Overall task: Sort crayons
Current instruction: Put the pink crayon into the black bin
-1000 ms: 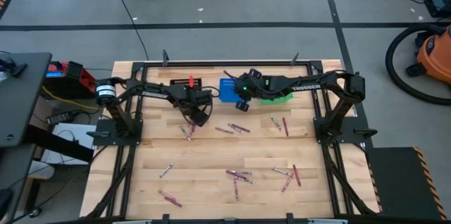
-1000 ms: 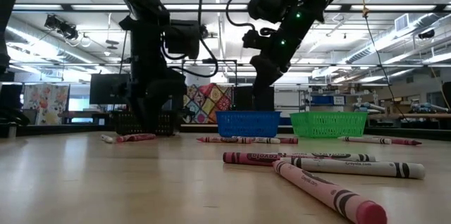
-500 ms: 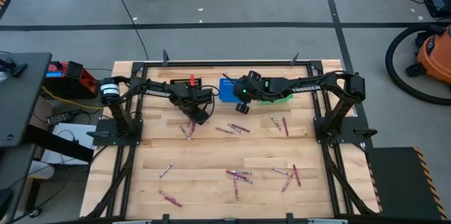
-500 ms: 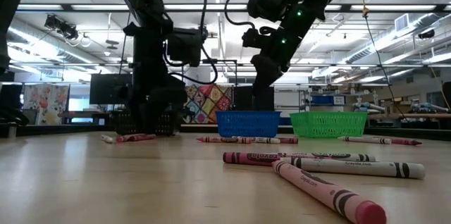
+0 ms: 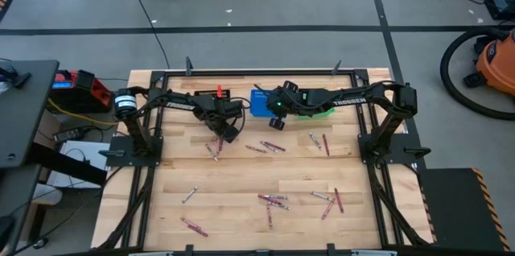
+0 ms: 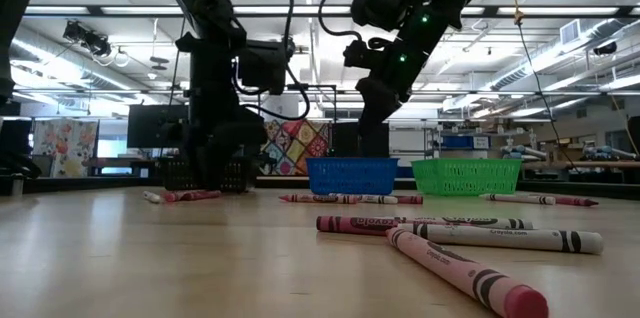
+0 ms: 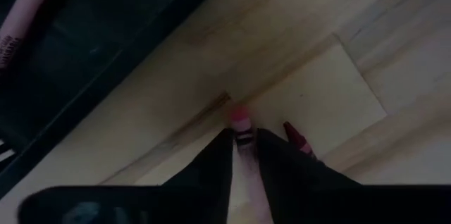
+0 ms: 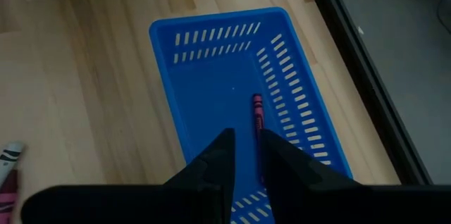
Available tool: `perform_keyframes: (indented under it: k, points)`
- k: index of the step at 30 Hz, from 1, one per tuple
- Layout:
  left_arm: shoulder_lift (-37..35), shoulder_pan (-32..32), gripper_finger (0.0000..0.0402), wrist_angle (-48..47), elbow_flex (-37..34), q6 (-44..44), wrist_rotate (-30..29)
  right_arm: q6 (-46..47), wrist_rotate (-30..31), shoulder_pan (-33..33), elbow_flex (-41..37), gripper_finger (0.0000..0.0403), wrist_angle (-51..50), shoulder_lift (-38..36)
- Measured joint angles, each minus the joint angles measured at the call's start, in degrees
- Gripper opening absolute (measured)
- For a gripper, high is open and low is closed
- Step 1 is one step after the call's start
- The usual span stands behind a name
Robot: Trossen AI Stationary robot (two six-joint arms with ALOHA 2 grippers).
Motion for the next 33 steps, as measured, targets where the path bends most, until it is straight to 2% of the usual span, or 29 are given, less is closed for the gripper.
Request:
perform_keyframes:
  k: [7, 14, 33]
  points:
    - [0.02, 0.02, 0.0024, 0.44, -0.07, 1.95, -0.24, 0.00, 0.00, 0.00, 0.00, 0.0075, 0.41, 0.00]
    - [0.09, 0.00, 0.0025, -0.10, 0.96, 5.81, -0.46, 0.00, 0.00, 0.00, 0.00, 0.0075, 0.40, 0.02]
    - [0.33, -2.60, 0.0025, -14.22, 8.91, 15.97, -4.04, 1.07, -0.05, 0.00, 0.00, 0.0075, 0.33, 0.02]
